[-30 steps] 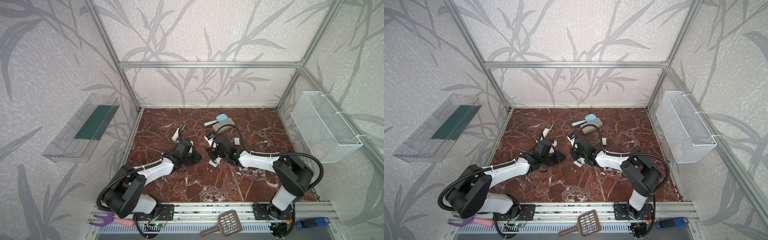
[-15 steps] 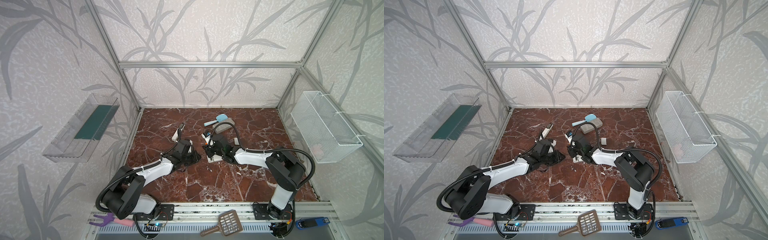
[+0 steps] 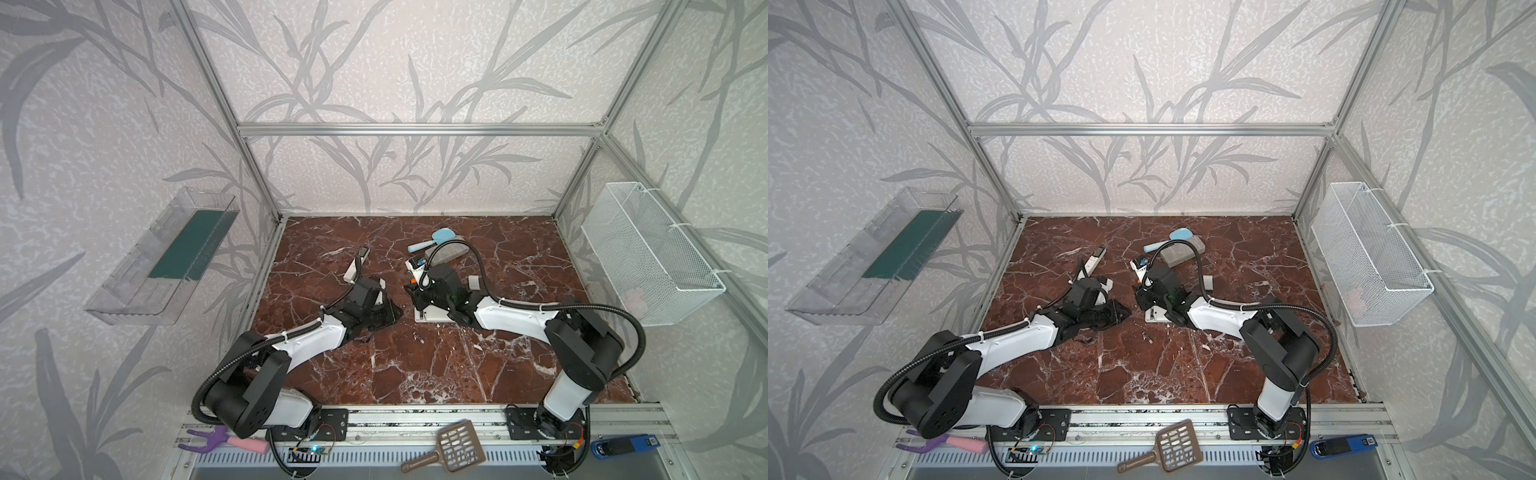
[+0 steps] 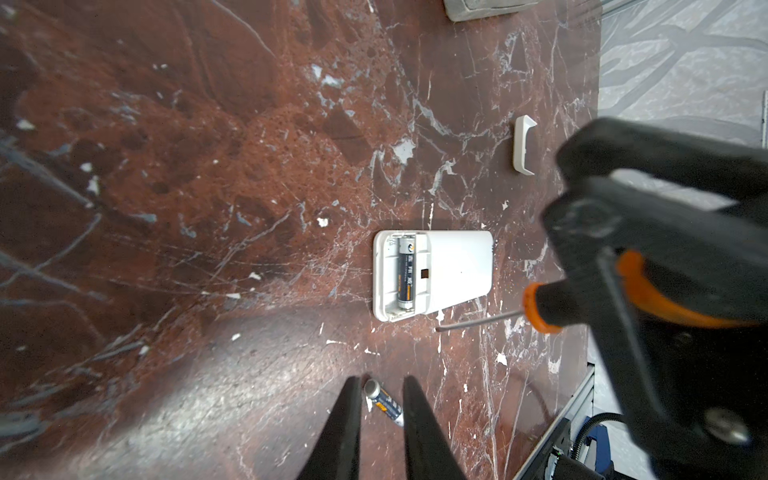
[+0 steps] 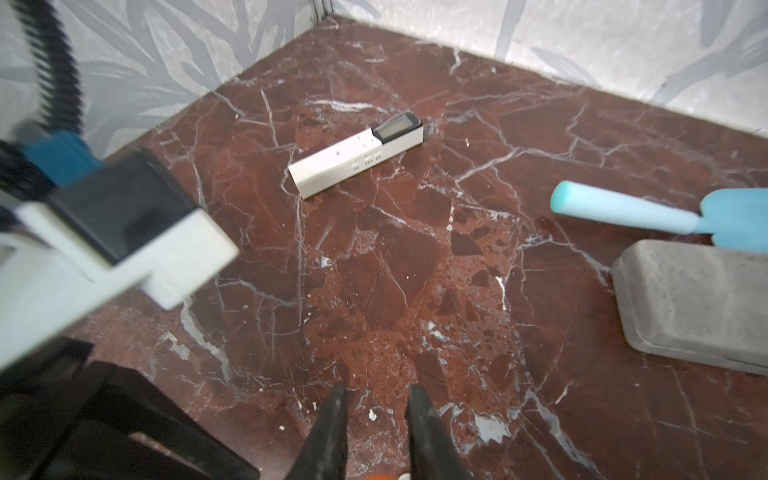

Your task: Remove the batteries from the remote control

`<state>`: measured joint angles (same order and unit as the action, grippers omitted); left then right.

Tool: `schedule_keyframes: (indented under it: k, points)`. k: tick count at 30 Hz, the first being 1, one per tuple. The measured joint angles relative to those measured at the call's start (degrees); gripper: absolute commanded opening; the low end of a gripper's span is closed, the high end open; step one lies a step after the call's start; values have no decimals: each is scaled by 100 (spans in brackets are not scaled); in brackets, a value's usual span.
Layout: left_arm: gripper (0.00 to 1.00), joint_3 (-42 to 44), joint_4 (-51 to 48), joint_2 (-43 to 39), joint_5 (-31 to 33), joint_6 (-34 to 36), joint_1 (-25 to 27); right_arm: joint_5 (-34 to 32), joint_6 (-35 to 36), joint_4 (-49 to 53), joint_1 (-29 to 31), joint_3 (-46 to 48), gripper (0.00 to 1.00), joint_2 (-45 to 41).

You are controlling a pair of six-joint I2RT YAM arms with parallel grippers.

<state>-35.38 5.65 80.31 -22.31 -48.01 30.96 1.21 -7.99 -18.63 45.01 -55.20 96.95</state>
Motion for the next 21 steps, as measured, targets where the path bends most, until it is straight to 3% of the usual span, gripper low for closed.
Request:
schedule_keyframes:
  k: [9, 21]
  points:
    - [24, -245, 278, 358, -214, 92, -61, -164, 9, -831, 0, 380, 0, -160]
    - [24, -313, 654, 1010, -551, -74, -258, -173, 278, -2022, 0, 706, 0, 302]
